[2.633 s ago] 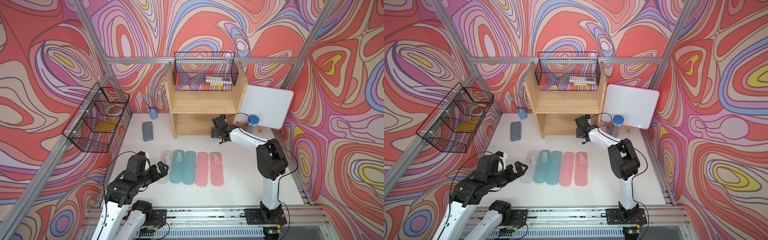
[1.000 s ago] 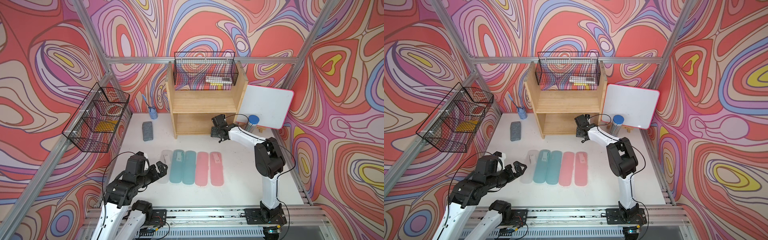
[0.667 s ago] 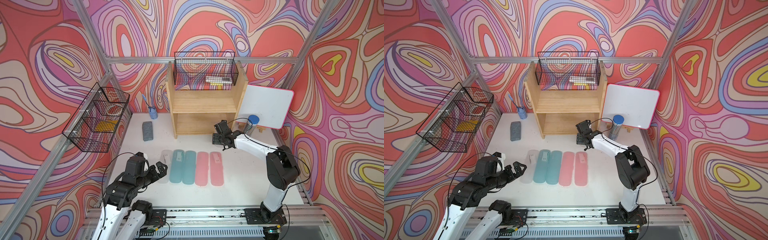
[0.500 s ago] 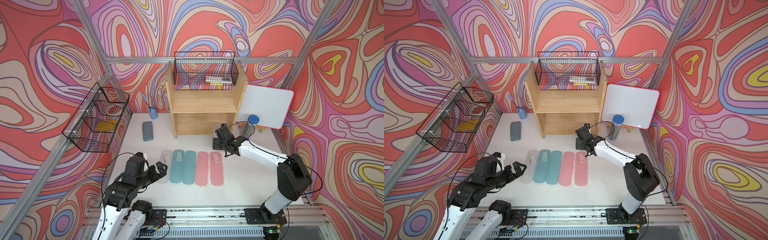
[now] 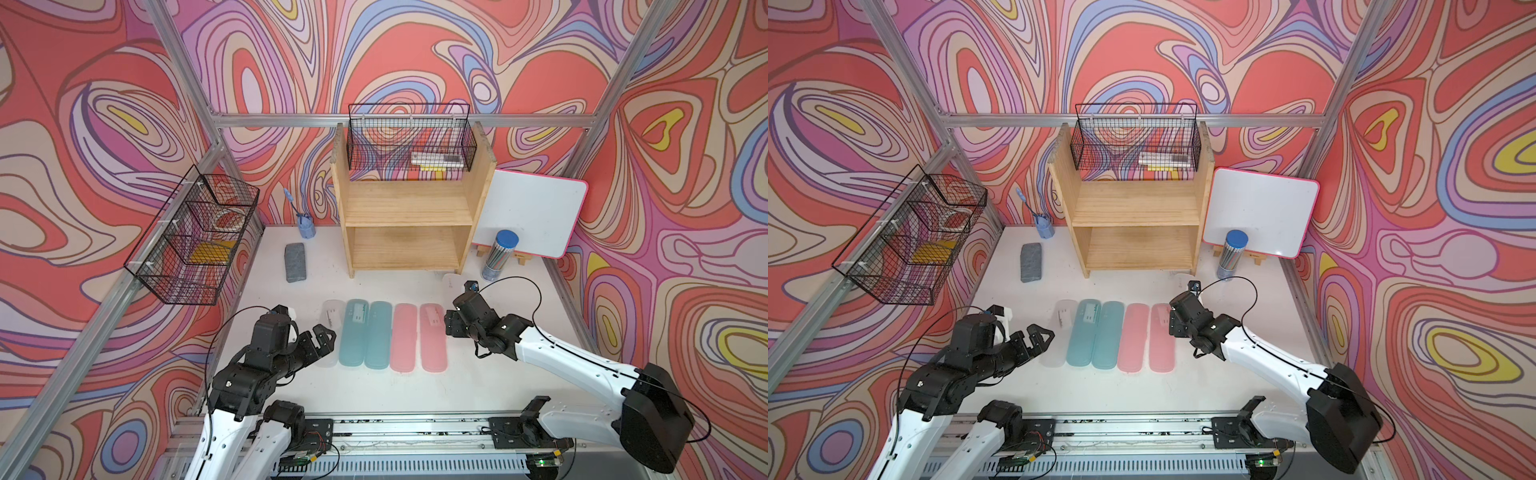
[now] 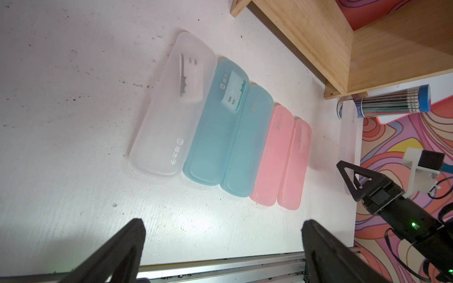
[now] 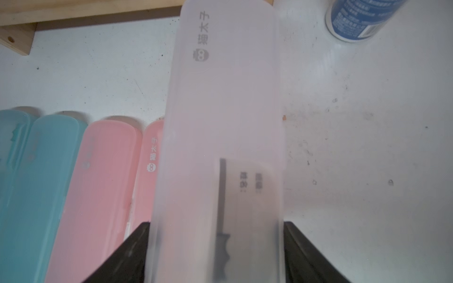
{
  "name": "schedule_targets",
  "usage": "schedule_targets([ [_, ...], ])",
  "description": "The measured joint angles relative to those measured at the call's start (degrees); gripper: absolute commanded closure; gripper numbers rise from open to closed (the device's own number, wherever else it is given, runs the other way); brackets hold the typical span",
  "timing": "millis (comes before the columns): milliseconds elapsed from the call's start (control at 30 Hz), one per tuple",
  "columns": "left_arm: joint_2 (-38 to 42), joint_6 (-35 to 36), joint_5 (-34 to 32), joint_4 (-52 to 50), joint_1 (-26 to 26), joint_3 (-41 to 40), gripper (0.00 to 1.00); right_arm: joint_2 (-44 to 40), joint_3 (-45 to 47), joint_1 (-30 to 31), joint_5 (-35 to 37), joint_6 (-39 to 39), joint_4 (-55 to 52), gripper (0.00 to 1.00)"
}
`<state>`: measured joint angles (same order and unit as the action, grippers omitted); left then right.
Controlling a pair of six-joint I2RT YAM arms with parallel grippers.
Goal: Remove the pencil cases from the shelf
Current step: Place the pencil case at the center of the board.
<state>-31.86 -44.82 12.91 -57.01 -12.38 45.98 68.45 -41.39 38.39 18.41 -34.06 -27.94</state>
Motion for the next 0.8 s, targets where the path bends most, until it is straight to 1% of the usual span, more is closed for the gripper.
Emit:
schedule_targets([
  [267, 1.0, -0.2, 0.0, 0.3, 0.0, -0.9, 0.01, -6.5, 5.6, 0.3, 0.4, -2.8, -1.7, 0.36],
  [567, 1.2, -0.7, 0.0, 0.9, 0.0, -1.7, 0.01, -7.2, 10.6, 1.4, -0.4, -5.6, -1.5, 0.37],
  [800, 1.2, -0.7, 0.0, 0.8, 0.0, -1.7, 0.01, -7.2, 13.9, 2.0, -2.4, -6.1, 0.7, 0.37],
])
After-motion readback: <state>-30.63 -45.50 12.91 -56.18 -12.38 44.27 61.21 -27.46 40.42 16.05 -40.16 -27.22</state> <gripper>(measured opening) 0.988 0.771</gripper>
